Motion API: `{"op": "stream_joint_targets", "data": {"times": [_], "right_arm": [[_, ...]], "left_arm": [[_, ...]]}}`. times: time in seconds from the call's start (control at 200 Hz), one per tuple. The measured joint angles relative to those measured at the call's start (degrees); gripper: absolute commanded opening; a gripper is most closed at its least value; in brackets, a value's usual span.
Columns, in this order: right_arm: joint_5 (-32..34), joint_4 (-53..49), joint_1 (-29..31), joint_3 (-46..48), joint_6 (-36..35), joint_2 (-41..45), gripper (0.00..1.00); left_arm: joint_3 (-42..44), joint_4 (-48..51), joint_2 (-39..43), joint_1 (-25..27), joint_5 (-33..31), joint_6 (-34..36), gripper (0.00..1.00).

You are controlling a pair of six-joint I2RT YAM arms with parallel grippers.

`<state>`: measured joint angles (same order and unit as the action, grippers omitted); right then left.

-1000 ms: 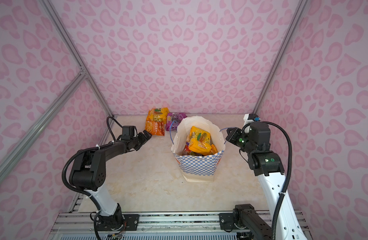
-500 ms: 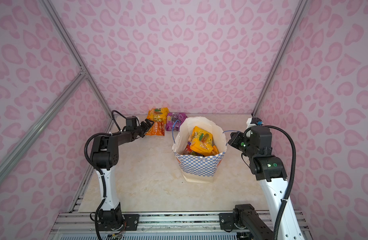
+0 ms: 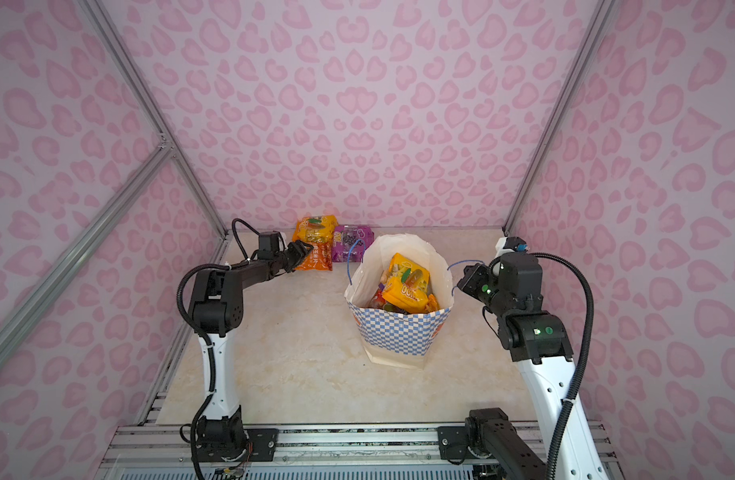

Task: Place the snacks into the paper bag
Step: 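Lower the left gripper onto the orange pack and grasp it, then lift the orange pack with the left gripper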

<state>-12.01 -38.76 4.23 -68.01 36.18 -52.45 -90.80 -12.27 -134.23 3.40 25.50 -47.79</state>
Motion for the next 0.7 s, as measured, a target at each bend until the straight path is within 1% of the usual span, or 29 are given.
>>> {"op": "stream_joint_targets", "data": {"times": [0.165,0.2,0.21,0.225,0.28,0.36,0.475,0.7], "right_arm": [[0.02,0.02,0.0,0.39,-0.31,0.61,0.0],[0.04,0.13,0.0,0.55,-0.39,0.72,0.0],[0.07,0.13,0.0,0.61,-0.39,0.76,0.0],[0.13,0.17,0.0,0.72,-0.42,0.81,0.0],[0.44,0.04,0.0,1.01,-0.46,0.83,0.0],[0.44,-0.02,0.0,1.07,-0.7,0.87,0.0],[0.44,0.02,-0.02,1.25,-0.85,1.36,0.0],[0.44,-0.04,-0.11,2.08,-1.05,2.45,0.0]], "left_arm": [[0.46,0.66,-0.2,0.02,1.42,-0.59,0.38],[0.48,0.83,-0.22,0.04,1.75,-0.85,0.37],[0.48,0.9,-0.22,0.04,1.88,-1.03,0.34],[0.48,1.01,-0.22,0.07,2.12,-1.38,0.31],[0.63,0.48,-0.22,0.07,3.15,-1.77,0.25],[1.03,-1.09,0.17,0.04,4.37,-2.25,0.24],[2.8,-0.59,2.03,0.04,5.4,-3.17,0.23],[9.38,1.84,10.56,0.07,5.84,-4.61,0.23]]}}
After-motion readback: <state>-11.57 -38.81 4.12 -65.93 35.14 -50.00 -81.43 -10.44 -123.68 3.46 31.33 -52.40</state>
